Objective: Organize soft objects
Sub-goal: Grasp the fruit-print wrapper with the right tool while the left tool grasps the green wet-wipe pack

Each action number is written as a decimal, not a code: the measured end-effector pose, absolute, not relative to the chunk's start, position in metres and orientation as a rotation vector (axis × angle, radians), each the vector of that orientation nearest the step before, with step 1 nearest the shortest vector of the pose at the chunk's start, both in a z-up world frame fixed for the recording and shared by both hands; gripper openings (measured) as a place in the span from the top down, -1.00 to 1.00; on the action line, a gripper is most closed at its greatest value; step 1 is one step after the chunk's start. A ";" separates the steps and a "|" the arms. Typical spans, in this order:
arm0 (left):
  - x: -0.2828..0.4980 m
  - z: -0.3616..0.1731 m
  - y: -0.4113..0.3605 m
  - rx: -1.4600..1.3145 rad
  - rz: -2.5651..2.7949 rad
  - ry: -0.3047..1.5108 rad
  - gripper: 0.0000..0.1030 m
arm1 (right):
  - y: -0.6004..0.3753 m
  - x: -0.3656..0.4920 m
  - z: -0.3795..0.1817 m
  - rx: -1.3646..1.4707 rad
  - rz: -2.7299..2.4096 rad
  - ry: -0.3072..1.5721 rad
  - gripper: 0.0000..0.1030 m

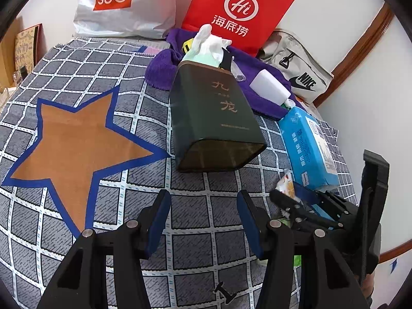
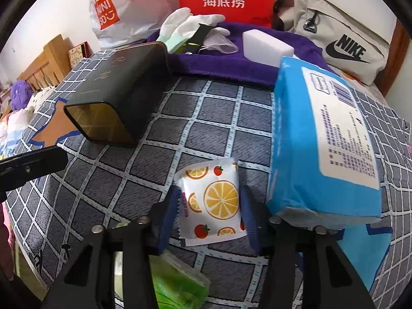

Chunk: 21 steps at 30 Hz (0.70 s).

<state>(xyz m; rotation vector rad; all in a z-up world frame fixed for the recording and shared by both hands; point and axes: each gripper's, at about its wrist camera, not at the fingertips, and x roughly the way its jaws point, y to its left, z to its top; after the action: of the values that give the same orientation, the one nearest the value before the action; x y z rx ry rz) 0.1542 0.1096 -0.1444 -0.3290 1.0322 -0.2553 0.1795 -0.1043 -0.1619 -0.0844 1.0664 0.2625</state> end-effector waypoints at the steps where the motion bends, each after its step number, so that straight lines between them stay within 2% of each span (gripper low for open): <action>1: 0.155 -0.146 0.110 -0.331 -0.258 1.035 0.00 | -0.105 0.180 -0.162 -0.085 0.258 1.067 0.21; 4: 0.156 -0.149 0.111 -0.331 -0.264 1.047 0.00 | -0.105 0.180 -0.161 -0.080 0.255 1.071 0.29; 7: 0.155 -0.150 0.111 -0.324 -0.269 1.050 0.00 | -0.104 0.178 -0.159 -0.076 0.263 1.066 0.52; 8: 0.155 -0.150 0.111 -0.322 -0.267 1.053 0.00 | -0.103 0.177 -0.158 -0.076 0.266 1.066 0.54; 21: 0.134 -0.136 0.084 -0.264 -0.279 1.048 0.00 | -0.117 0.152 -0.119 -0.047 0.344 0.961 0.58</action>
<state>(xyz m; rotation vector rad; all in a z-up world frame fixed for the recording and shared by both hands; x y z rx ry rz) 0.1340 0.0836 -0.1357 -0.2645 1.0479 -0.2786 0.1517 -0.1165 -0.1185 -0.0469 0.9615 0.3438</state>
